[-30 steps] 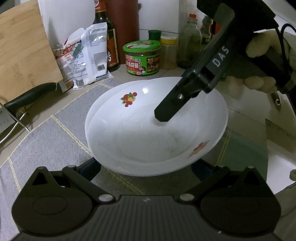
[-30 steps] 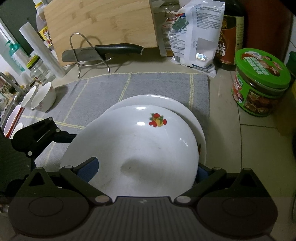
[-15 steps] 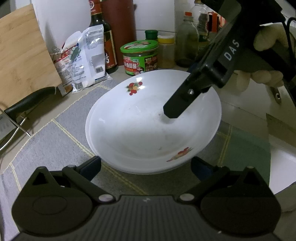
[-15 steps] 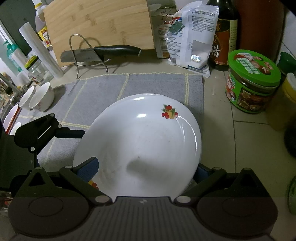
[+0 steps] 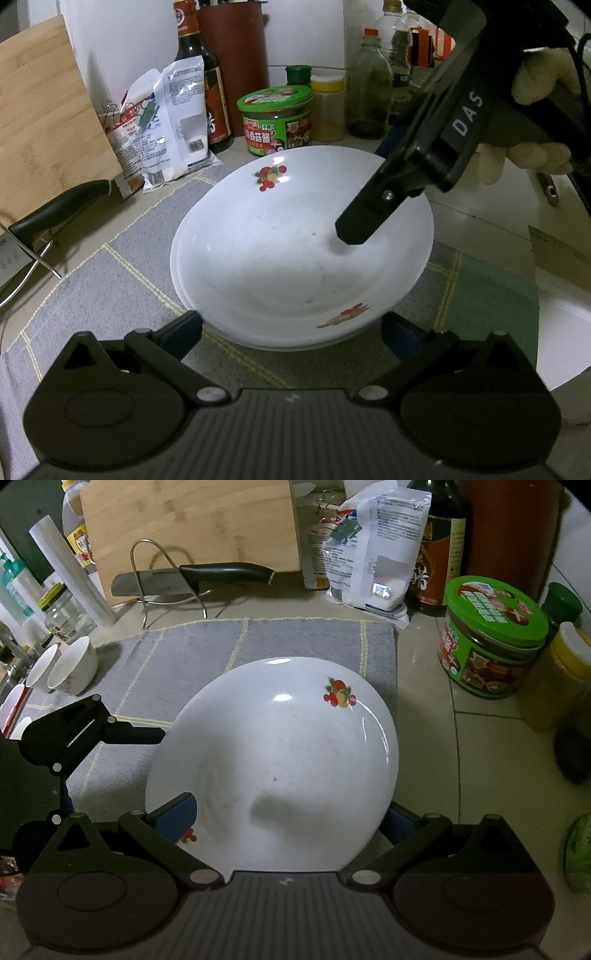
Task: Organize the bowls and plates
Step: 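Lower the fruit-decal plate onto the stack and open the right gripper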
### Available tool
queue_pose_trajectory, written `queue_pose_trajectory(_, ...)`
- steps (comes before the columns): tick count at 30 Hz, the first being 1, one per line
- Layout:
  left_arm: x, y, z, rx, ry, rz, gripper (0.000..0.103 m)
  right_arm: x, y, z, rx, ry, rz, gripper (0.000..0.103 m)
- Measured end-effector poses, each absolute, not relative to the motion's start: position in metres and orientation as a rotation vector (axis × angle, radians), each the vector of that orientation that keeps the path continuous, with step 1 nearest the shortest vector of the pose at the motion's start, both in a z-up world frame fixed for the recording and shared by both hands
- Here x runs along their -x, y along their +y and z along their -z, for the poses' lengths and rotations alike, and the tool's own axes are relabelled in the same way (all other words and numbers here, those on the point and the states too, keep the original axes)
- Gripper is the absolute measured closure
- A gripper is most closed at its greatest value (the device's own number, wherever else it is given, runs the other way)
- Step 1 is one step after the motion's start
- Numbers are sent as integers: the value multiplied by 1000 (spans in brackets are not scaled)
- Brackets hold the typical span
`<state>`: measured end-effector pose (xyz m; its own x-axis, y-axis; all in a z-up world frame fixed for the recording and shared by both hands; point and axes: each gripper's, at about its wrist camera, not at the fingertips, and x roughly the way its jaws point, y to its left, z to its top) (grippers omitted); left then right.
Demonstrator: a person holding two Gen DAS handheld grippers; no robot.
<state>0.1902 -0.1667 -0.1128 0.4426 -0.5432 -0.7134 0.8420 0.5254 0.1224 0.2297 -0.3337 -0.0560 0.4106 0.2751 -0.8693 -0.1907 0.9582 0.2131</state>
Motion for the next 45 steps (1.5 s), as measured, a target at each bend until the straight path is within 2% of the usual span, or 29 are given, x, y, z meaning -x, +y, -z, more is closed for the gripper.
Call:
queue_pose_trajectory(24,-190,-168,109,-507,657,910,0,-225,-328,47,-48,1081,-302,0)
queue_pose_trajectory(28,-187,-166,106,-499,637,905,1,-226,-317,44,33,1064,-280,0)
queue_pose_trajectory(45,-188,-137,81,-345,585,763,1,-224,-302,38,89,990,-289,0)
